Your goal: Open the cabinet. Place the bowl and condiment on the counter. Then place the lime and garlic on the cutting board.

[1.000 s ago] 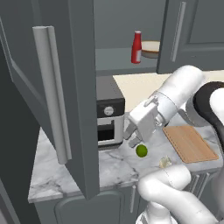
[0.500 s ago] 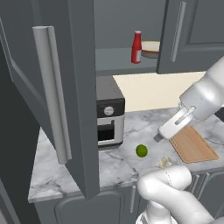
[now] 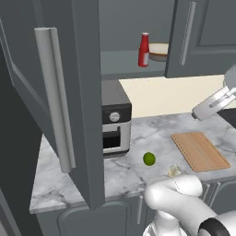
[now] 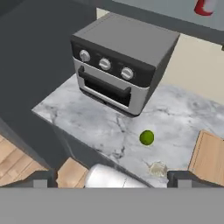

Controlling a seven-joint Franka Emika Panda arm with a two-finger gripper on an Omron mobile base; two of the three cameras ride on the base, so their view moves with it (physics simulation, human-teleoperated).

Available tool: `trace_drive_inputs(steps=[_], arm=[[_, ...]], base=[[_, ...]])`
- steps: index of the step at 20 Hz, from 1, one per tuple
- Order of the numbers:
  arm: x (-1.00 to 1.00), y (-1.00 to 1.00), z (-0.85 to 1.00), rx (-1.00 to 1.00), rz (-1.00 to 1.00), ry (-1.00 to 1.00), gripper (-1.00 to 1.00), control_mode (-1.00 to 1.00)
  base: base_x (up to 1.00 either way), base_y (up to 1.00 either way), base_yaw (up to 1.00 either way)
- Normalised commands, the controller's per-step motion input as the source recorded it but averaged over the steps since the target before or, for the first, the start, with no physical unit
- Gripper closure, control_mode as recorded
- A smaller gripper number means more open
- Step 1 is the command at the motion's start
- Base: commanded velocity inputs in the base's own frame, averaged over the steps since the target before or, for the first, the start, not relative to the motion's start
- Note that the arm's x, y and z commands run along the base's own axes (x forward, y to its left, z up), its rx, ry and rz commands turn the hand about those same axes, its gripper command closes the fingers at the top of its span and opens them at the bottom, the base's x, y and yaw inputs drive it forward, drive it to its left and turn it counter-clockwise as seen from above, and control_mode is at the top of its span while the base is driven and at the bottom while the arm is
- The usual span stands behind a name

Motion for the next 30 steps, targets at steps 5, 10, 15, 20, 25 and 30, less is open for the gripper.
trace_drive_inputs(steps=[5, 10, 15, 20, 25, 30], arm=[[0.54, -0.47, 0.09, -0.08, -0.43, -0.24, -1.0, -1.0], [0.43, -0.52, 0.27, -0.02, -0.31, -0.28, -1.0, -1.0], [0.49, -0.41, 0.48, 0.0, -0.1, -0.38, -1.0, -1.0], [0.78, -0.07, 0.1, 0.04, -0.09, -0.06, -1.0, -1.0], [0.72, 0.0, -0.07, 0.07, -0.11, 0.0, -1.0, -1.0], [0.66, -0.02, -0.05, 0.07, -0.11, 0.0, -1.0, -1.0]], base=[[0.0, 0.0, 0.0], [0.0, 0.0, 0.0], [0.0, 0.0, 0.0], [0.0, 0.0, 0.0], [0.0, 0.0, 0.0], [0.0, 0.0, 0.0]])
